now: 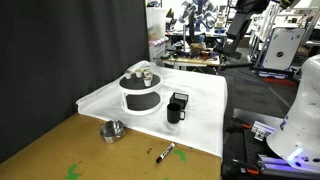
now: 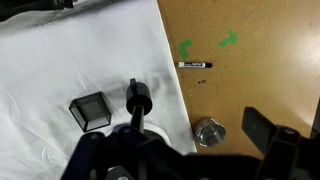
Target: Move the black mug to the left
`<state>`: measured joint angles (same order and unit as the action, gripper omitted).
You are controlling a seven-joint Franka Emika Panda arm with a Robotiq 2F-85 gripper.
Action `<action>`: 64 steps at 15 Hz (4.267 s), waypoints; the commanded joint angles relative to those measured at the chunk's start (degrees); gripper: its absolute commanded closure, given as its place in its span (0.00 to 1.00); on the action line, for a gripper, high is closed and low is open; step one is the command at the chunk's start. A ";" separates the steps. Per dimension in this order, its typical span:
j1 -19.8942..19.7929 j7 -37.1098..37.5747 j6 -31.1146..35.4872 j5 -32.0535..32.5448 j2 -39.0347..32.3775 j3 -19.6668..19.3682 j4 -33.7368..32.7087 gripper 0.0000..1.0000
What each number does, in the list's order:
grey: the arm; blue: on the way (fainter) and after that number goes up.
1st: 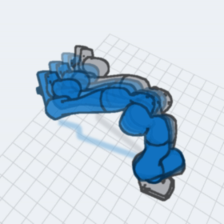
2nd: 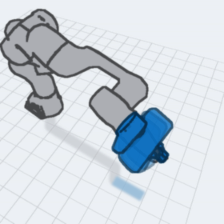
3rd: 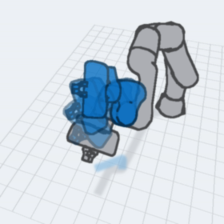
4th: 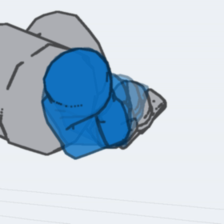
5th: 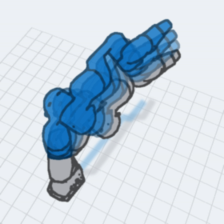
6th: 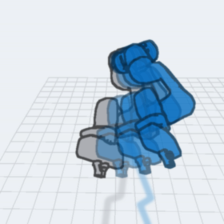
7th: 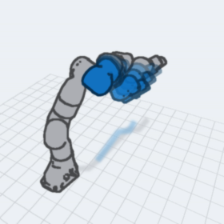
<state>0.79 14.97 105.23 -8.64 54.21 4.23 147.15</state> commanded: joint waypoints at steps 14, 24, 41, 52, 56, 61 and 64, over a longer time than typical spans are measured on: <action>-0.42 -9.45 8.57 2.22 -11.30 -1.97 -0.30 0.00; -0.53 -15.52 28.66 2.79 -36.70 -6.19 -2.80 0.00; -1.09 -16.36 30.81 3.56 -51.03 -6.29 -4.42 0.00; -2.21 -20.37 43.39 -4.10 -60.56 -6.17 -3.72 0.00; -3.26 -22.97 47.80 -4.47 -66.18 -5.47 -4.79 0.00; -4.79 -26.71 50.95 -3.15 -70.90 -4.79 -5.87 0.00; -6.07 -29.05 52.33 -2.64 -72.88 -4.17 -6.44 0.25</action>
<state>-2.73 -11.42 155.87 -11.93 -16.87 -1.89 141.83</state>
